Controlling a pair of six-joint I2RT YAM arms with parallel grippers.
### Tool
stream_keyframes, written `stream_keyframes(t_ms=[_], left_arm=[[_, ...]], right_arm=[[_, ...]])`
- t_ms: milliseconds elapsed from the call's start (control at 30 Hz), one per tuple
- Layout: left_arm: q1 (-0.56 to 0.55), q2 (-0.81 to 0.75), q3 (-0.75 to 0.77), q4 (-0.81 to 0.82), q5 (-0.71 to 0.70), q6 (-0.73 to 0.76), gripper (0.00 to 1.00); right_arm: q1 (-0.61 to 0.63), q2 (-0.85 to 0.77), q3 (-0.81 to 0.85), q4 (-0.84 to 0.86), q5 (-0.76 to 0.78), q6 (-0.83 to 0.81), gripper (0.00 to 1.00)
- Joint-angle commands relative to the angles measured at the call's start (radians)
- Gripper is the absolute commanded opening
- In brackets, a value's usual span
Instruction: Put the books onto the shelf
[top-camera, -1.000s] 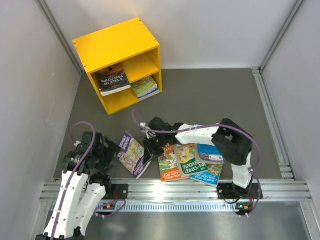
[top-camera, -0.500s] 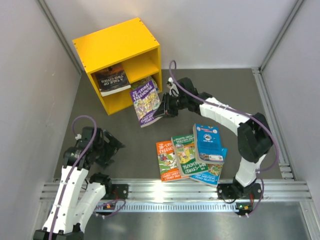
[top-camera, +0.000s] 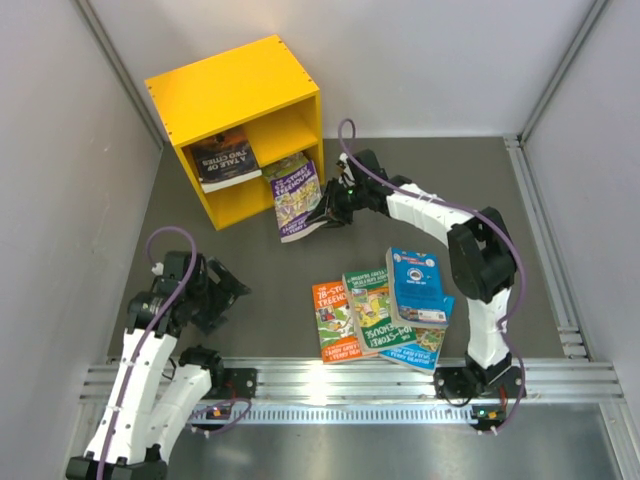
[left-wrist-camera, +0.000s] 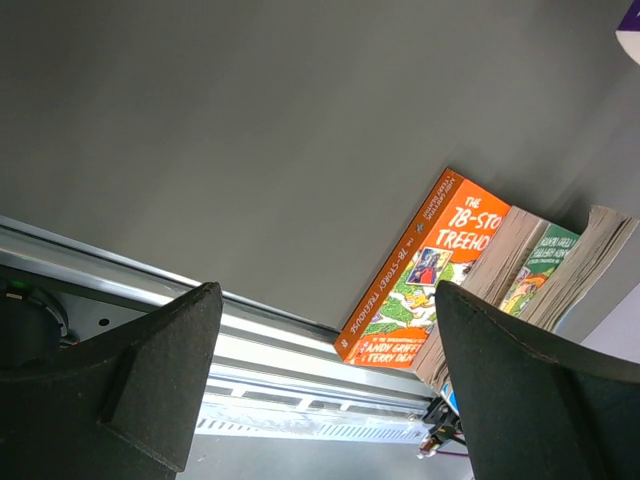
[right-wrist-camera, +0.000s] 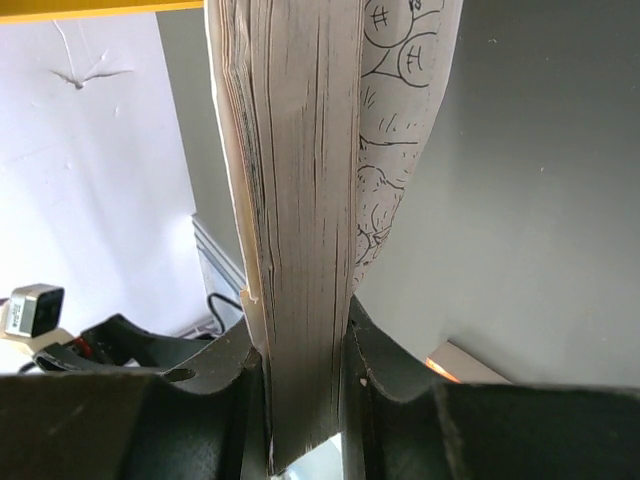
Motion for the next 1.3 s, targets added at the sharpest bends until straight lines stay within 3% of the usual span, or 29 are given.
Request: stream_keyframes(t_ms=[0, 333, 500, 633, 733, 767, 833, 900, 933, 1033, 1267], left_arm=[[-0.002, 0.008, 0.04, 0.032, -0.019, 0.031, 0.92], [-0.001, 0.042, 0.066, 0.036, -0.033, 0.067, 0.92], [-0.002, 0.066, 0.094, 0.029, -0.045, 0.088, 0.92], [-0.002, 0.071, 0.098, 0.016, -0.041, 0.097, 0.92], [-0.002, 0.068, 0.092, 0.013, -0.036, 0.1, 0.92], [-0.002, 0.069, 0.088, 0.012, -0.033, 0.102, 0.92], [-0.001, 0.072, 0.083, 0.015, -0.03, 0.105, 0.92], [-0.002, 0.083, 0.077, 0.03, -0.029, 0.108, 0.92], [-0.002, 0.088, 0.074, 0.036, -0.027, 0.11, 0.92], [-0.004, 0.109, 0.066, 0.058, -0.022, 0.113, 0.92], [-0.001, 0.147, 0.045, 0.112, -0.015, 0.114, 0.92]], right_arm=[[-0.01, -0.021, 0.073, 0.125, -0.038, 0.039, 0.0], [-0.027, 0.094, 0.226, 0.129, -0.038, 0.07, 0.0], [-0.037, 0.205, 0.399, 0.076, -0.024, 0.075, 0.0], [-0.076, 0.323, 0.53, 0.062, 0.006, 0.117, 0.14], [-0.114, 0.378, 0.61, 0.066, 0.023, 0.168, 0.39], [-0.125, 0.384, 0.623, 0.072, 0.029, 0.189, 0.58], [-0.152, 0.378, 0.617, 0.076, 0.035, 0.202, 0.76], [-0.168, 0.358, 0.575, 0.079, 0.039, 0.199, 0.84], [-0.18, 0.332, 0.555, 0.082, 0.037, 0.194, 0.95], [-0.201, 0.27, 0.451, 0.083, 0.032, 0.165, 0.99], [-0.205, 0.076, 0.141, 0.086, 0.034, 0.099, 0.98]])
